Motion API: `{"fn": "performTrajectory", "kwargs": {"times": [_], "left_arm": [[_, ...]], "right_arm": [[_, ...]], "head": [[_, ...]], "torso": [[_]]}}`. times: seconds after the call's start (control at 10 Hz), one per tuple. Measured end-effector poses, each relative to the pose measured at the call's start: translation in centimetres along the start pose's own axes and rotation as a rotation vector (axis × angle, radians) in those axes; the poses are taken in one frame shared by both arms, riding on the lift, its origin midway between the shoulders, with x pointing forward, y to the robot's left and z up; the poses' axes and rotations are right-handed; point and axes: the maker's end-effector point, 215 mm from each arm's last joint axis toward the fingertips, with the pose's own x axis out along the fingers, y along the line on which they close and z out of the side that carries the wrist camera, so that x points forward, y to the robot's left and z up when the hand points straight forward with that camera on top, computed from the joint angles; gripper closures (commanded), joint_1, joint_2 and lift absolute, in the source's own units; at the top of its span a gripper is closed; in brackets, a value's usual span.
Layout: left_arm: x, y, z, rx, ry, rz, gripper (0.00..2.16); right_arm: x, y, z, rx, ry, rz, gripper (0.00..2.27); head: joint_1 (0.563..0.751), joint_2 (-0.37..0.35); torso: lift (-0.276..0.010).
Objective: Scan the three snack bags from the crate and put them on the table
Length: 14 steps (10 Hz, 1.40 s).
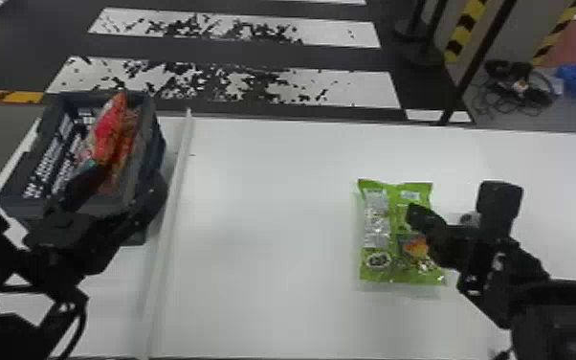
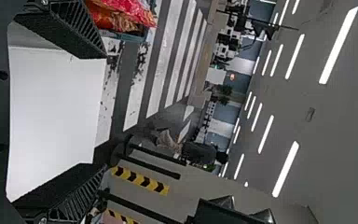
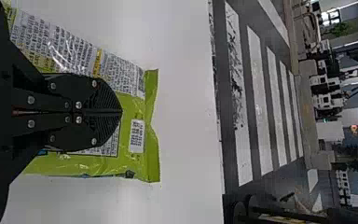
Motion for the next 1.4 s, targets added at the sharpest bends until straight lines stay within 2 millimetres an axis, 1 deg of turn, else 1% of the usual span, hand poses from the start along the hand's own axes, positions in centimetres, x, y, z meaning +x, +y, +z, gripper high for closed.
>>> {"fn": "performTrajectory", "kwargs": {"times": [0.1, 0.2, 0.3, 0.4, 0.5, 0.8, 0.9, 1.1, 1.4], "left_arm": [[0.0, -0.4, 0.2, -0.001, -0.004, -0.005, 0.04], [0.0, -0.6, 0.3, -0.001, -0.007, -0.009, 0.04], [0.0, -0.8, 0.4, -0.001, -0.008, -0.011, 0.04], [0.0, -0.8, 0.4, 0.0, -0.008, -0.012, 0.04], [-0.1, -0.6, 0.5, 0.002, -0.01, -0.009, 0.04], [0.2, 0.1, 0.3, 0.002, -0.009, -0.002, 0.04], [0.3, 0.2, 0.3, 0.002, -0.01, -0.002, 0.04], [0.6, 0.3, 0.4, 0.0, -0.013, -0.004, 0.04], [0.6, 0.4, 0.3, -0.001, -0.011, -0.001, 0.04]], "right_arm": [[-2.0, -0.1, 1.7, 0.01, -0.024, 0.003, 0.18], [-4.0, -0.4, 3.2, 0.006, -0.053, 0.0, 0.04], [-5.6, -0.9, 3.9, 0.0, -0.063, 0.005, 0.04], [-6.7, -1.9, 3.7, 0.006, -0.051, 0.014, 0.03], [-7.6, -3.7, 3.2, 0.018, -0.031, -0.007, 0.05], [-9.1, -7.8, 1.8, 0.039, -0.004, -0.07, 0.08], [-9.2, -9.2, 1.2, 0.045, 0.008, -0.092, 0.08], [-8.5, -11.6, -0.5, 0.057, 0.046, -0.104, 0.08], [-6.7, -13.7, -2.8, 0.092, 0.088, -0.102, 0.08]], "head": [[0.695, -0.08], [0.695, -0.087], [0.695, -0.103], [0.695, -0.119], [0.695, -0.143], [0.695, -0.189], [0.695, -0.208], [0.695, -0.232], [0.695, -0.255]], "torso": [[-0.094], [-0.094], [-0.094], [-0.094], [-0.094], [-0.094], [-0.094], [-0.094], [-0.094]]}}
